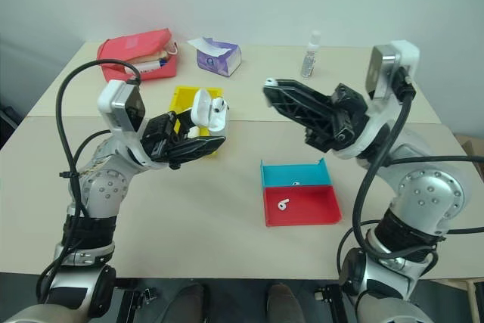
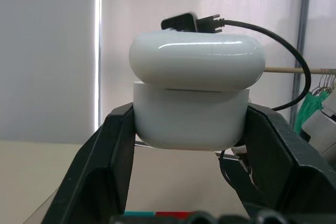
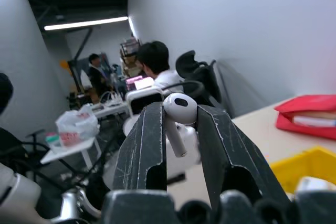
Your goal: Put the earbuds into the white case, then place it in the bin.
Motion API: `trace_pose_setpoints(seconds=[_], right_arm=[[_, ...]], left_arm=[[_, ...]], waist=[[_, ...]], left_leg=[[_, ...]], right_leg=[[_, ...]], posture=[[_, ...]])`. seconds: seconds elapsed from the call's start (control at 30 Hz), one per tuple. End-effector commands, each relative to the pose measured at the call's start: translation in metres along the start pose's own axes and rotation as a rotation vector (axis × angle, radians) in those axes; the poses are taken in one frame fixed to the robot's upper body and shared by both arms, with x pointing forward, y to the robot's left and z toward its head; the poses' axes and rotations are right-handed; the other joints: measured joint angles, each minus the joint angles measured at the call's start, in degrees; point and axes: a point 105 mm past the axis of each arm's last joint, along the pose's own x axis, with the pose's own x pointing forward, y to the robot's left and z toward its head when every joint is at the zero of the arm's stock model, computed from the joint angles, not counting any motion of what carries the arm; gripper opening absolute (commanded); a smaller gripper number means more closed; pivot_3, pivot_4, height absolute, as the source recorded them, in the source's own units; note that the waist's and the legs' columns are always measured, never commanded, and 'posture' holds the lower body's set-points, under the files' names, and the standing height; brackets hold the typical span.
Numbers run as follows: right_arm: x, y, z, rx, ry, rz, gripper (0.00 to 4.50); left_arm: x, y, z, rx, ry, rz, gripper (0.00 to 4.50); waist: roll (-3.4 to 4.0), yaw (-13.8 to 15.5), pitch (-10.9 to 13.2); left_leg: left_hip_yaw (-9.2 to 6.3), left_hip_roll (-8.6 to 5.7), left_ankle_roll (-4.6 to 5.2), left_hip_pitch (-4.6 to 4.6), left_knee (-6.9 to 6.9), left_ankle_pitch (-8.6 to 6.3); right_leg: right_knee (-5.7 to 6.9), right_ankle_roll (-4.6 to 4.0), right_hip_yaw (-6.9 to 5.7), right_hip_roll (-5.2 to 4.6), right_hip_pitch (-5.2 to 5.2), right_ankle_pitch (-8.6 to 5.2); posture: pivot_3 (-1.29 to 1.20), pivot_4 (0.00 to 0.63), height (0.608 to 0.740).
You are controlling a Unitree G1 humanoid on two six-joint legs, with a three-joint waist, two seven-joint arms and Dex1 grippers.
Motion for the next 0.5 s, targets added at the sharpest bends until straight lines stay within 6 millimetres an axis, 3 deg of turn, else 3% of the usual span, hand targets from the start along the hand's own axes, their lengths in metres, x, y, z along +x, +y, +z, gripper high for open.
trace_pose_setpoints(seconds=[0.03,0.2,0.5], right_arm=[[0.016,0.019,-0.01,-0.009,0.022,0.027,0.66],[0.025,0.014,-0.024,0.008,0.057,-0.021,0.66],[0.024,0.01,-0.033,-0.009,0.089,-0.05,0.66]], left_arm=[[0.007,-0.001,0.006,0.037,-0.01,-0.038,2.79],[0.011,-0.001,0.006,0.034,-0.012,-0.052,2.79],[0.009,-0.002,0.01,0.044,-0.006,-0.046,2.79]], waist=[[0.0,0.0,0.0],[0.0,0.0,0.0],[0.0,0.0,0.0]], left_leg=[[0.0,0.0,0.0,0.0,0.0,0.0],[-0.02,0.0,0.01,-0.05,0.0,0.0],[-0.05,0.0,0.01,-0.06,-0.01,0.0]], right_leg=[[-0.01,0.0,0.0,0.0,0.0,0.0],[-0.03,0.01,-0.01,0.0,-0.01,0.0],[-0.05,0.01,-0.03,0.0,-0.02,-0.01]], posture=[[0.0,0.15,0.74],[0.0,0.15,0.74],[0.0,0.15,0.74]])
